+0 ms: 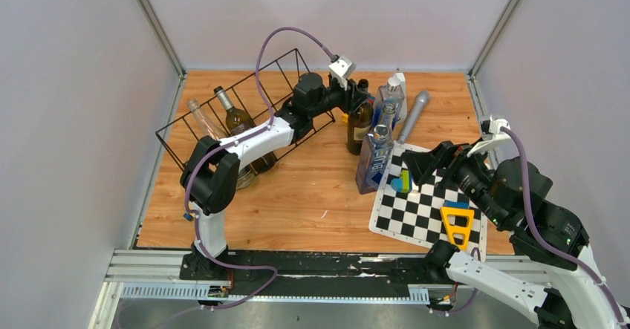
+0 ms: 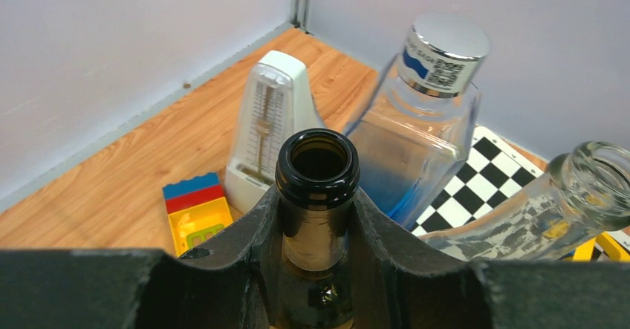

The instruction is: Take the wine bottle off the wine rack

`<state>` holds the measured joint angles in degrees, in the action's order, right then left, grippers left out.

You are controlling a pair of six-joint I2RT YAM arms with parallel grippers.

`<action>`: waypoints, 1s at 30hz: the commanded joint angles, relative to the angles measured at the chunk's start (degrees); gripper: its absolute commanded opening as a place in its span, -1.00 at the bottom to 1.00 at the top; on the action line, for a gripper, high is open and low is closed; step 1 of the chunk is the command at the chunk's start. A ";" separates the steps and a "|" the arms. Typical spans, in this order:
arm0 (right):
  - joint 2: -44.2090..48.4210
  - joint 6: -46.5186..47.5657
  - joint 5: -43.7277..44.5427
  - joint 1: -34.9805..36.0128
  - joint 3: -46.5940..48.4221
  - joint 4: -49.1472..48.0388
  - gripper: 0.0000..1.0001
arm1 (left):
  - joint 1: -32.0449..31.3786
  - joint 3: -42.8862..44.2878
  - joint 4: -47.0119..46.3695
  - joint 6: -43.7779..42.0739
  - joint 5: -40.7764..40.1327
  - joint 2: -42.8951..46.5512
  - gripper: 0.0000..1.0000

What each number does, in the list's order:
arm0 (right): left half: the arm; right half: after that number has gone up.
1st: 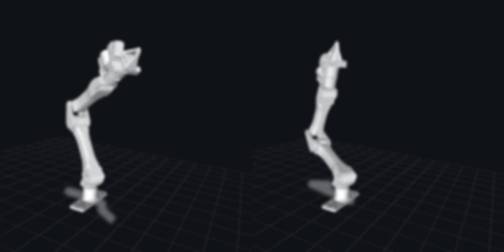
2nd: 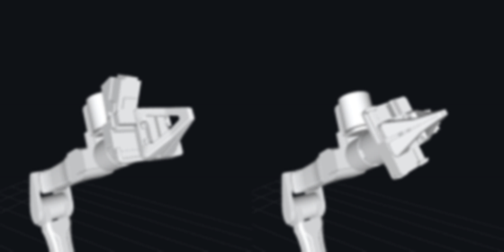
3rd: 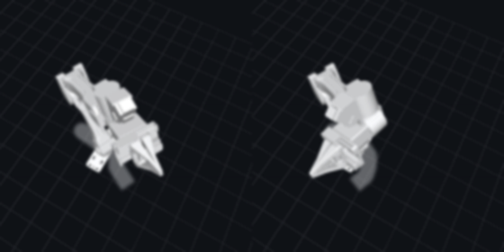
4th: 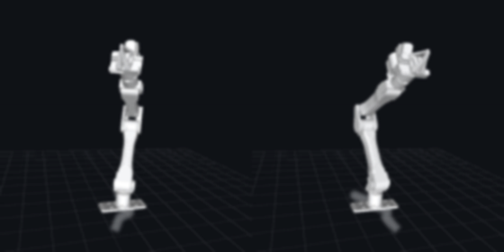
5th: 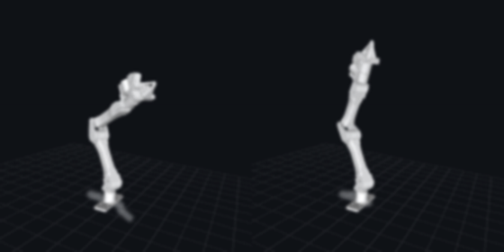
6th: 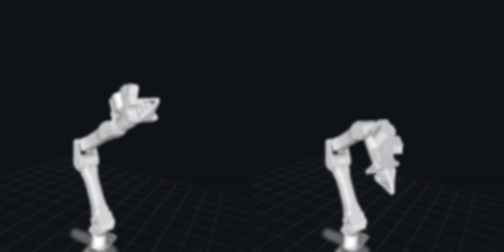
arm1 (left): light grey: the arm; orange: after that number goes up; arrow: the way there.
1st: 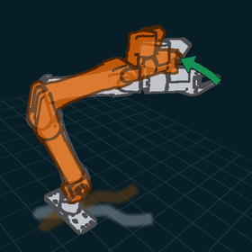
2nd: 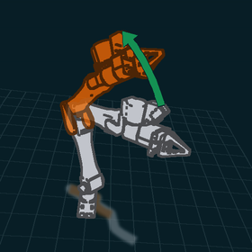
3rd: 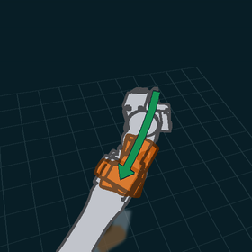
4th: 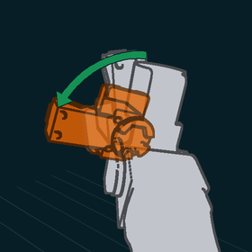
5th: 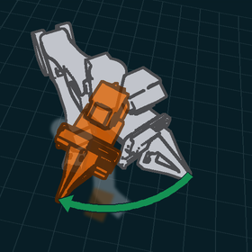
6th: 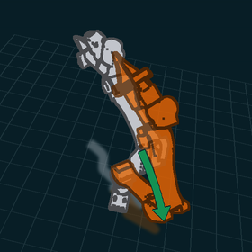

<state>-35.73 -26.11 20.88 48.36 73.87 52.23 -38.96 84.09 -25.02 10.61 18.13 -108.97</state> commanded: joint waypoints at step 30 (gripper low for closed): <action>1.77 -0.96 -1.38 0.25 0.75 -0.29 0.82 | -1.56 0.47 -3.12 0.35 2.17 2.95 0.71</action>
<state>-34.35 -26.37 19.86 48.36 73.89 52.88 -40.42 84.09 -26.46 11.42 19.99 -108.97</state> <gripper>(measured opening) 0.913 0.791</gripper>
